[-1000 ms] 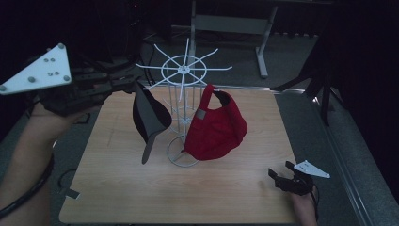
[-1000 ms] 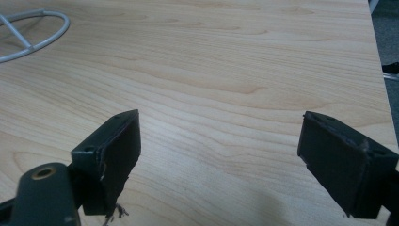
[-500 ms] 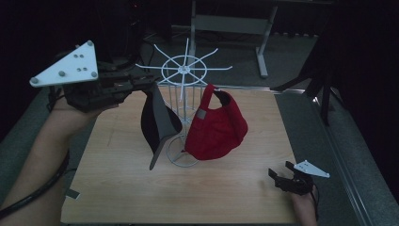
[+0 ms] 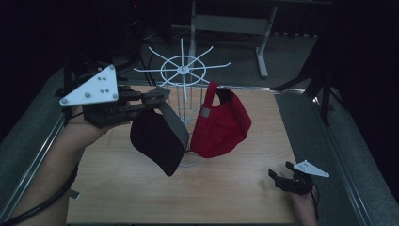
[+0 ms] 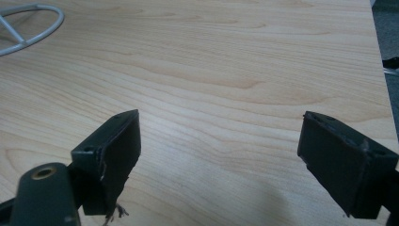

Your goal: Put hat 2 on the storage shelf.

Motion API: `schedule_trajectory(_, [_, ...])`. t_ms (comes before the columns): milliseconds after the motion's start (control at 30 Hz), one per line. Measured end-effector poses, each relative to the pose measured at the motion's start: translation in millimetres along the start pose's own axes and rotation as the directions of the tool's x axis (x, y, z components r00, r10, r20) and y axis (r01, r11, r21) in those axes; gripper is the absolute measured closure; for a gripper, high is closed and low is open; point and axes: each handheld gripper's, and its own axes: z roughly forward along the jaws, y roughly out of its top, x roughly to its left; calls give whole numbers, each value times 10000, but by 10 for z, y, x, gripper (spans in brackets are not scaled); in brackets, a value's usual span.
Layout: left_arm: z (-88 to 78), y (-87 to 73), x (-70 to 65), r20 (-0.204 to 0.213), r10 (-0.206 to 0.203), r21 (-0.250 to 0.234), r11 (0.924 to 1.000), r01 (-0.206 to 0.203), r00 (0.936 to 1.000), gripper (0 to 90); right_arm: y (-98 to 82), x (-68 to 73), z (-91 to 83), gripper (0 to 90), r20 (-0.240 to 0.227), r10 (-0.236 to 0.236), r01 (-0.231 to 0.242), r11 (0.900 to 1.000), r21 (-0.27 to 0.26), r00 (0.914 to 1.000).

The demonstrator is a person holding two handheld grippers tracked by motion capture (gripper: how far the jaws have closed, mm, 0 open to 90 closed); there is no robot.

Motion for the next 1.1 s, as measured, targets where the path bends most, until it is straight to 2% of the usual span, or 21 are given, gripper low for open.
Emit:
schedule_trajectory(167, [19,-127,-38,-13,-181,-109,9998,181,9998,834,0,-4,-1,137,7,12,-12,10000,-22,10000])
schedule_trajectory(300, [-13,-189,-36,1,-341,-254,9991,341,9994,704,1,-3,-4,137,7,22,-22,10000,-24,10000])
schedule_trajectory(433, [-65,-250,-35,-49,-579,-466,9973,576,9983,704,-2,-8,-7,137,-7,38,-38,10000,-44,10000])
schedule_trajectory(667, [-176,-375,-39,-214,-916,-536,9945,903,9956,705,-1,-4,-8,137,-11,44,-44,10000,-44,10000])
schedule_trajectory(833, [-235,-466,-69,-301,-995,-469,9941,980,9946,704,0,-2,-9,137,-4,26,-26,10000,-39,10000])
schedule_trajectory(1100, [-314,-706,-122,-353,-1442,-353,9891,1429,9889,704,-1,-3,-8,137,4,22,-22,10000,-36,10000])
